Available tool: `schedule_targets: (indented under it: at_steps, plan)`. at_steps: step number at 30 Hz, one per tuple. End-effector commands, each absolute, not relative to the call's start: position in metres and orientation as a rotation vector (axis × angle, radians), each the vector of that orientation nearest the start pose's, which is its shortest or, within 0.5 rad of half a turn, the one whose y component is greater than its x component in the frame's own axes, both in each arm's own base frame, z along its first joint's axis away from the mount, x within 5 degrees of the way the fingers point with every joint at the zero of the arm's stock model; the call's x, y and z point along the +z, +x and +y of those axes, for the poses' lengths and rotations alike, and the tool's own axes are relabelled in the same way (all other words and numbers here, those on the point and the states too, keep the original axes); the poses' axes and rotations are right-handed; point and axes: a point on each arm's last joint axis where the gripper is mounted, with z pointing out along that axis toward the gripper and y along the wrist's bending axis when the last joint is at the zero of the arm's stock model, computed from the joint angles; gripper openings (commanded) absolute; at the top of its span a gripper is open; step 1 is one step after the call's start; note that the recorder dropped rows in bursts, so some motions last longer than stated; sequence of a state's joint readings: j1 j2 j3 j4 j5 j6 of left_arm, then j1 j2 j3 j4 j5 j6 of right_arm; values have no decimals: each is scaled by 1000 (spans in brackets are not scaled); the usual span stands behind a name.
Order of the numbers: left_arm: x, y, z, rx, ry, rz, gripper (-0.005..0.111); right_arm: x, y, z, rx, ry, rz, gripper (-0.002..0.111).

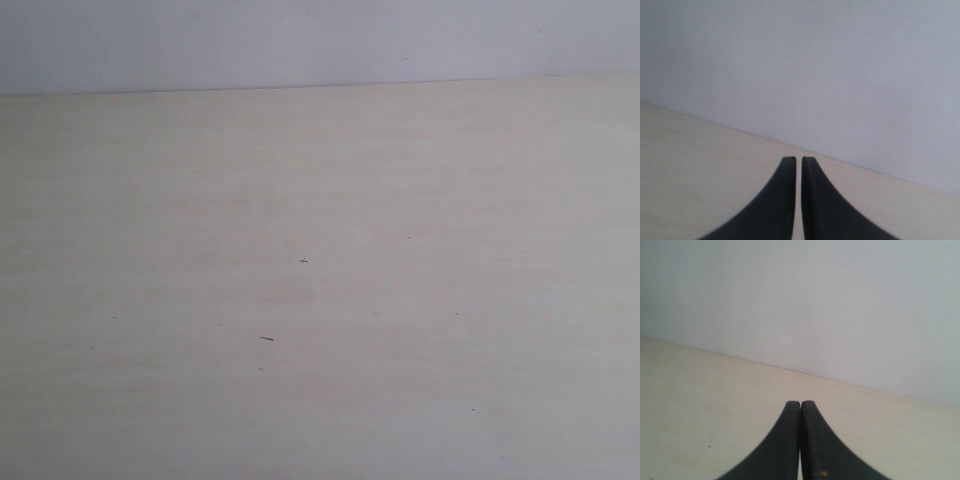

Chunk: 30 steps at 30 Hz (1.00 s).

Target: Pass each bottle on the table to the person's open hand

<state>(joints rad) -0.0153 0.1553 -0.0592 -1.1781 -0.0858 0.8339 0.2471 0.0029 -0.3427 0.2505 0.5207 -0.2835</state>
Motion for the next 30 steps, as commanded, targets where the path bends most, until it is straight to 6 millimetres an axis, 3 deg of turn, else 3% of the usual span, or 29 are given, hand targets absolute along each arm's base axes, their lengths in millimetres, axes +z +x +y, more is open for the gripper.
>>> schedule_targets:
  at_steps: [1, 10, 19, 24, 27, 30]
  plan:
    - [216, 59, 9, -226, -323, 1434, 7, 279, 23, 17, 241, -342, 1608, 0]
    - [220, 55, 9, -108, -201, 1398, 7, 279, 23, 17, 241, -342, 1609, 0]
    - [220, 55, 9, -131, -220, 1396, 7, 279, 23, 17, 243, -340, 1610, 0]
    - [216, 56, -1, -93, -37, 1454, 7, 279, 23, 17, 243, -340, 1610, 0]
    - [211, 56, -4, -143, -36, 1511, 7, 279, 23, 17, 243, -340, 1610, 0]
    - [207, 56, -2, -216, -154, 1551, 7, 279, 23, 17, 243, -340, 1610, 0]
